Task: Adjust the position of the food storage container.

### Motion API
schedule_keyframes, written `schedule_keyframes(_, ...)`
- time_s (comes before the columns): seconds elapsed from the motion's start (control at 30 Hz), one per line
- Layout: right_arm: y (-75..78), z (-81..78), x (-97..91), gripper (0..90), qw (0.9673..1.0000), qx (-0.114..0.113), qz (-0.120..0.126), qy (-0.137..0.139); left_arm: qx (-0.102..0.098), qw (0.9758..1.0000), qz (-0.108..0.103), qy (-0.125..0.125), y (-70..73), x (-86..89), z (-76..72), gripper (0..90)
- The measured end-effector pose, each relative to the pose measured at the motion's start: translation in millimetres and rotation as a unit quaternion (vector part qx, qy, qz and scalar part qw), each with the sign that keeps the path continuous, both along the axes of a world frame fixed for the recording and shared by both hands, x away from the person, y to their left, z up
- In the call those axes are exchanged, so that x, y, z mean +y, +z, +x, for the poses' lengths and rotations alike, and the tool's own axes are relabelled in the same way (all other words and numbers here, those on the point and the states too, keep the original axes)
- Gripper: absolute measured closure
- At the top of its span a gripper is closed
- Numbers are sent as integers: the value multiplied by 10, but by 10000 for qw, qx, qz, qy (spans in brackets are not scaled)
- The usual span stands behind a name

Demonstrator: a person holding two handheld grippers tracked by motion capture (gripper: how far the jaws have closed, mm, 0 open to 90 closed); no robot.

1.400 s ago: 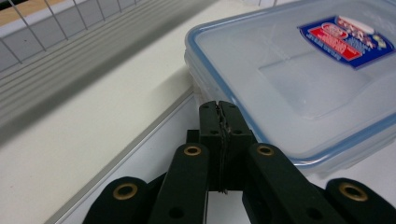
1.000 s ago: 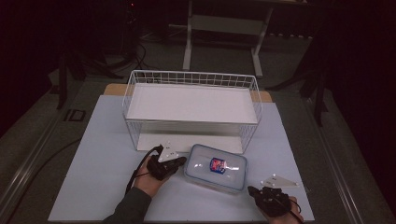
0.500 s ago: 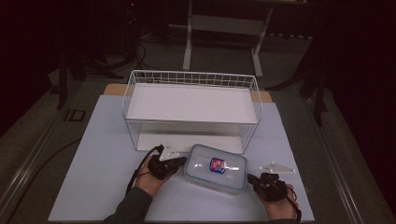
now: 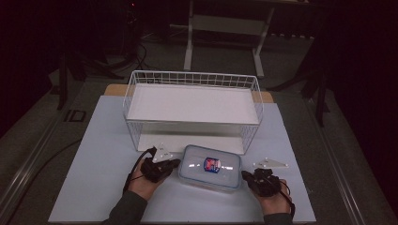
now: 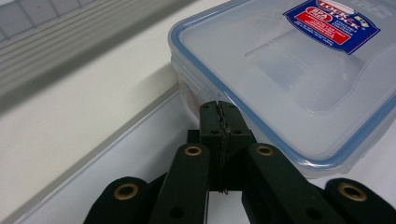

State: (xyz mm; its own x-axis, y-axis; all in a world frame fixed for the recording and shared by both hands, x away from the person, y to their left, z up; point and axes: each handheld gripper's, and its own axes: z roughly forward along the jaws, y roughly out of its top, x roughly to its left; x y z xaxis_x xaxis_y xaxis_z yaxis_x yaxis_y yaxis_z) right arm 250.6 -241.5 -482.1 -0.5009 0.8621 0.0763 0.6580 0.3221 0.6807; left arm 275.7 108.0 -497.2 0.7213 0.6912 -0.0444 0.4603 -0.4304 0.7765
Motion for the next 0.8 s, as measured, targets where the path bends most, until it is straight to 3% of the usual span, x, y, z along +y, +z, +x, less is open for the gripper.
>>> schedule_keyframes(0.8, -15, 78, 265, 900, 9989, -54, 37, 458, 65, 9997, -69, 232, 65, 275, -343, 893)
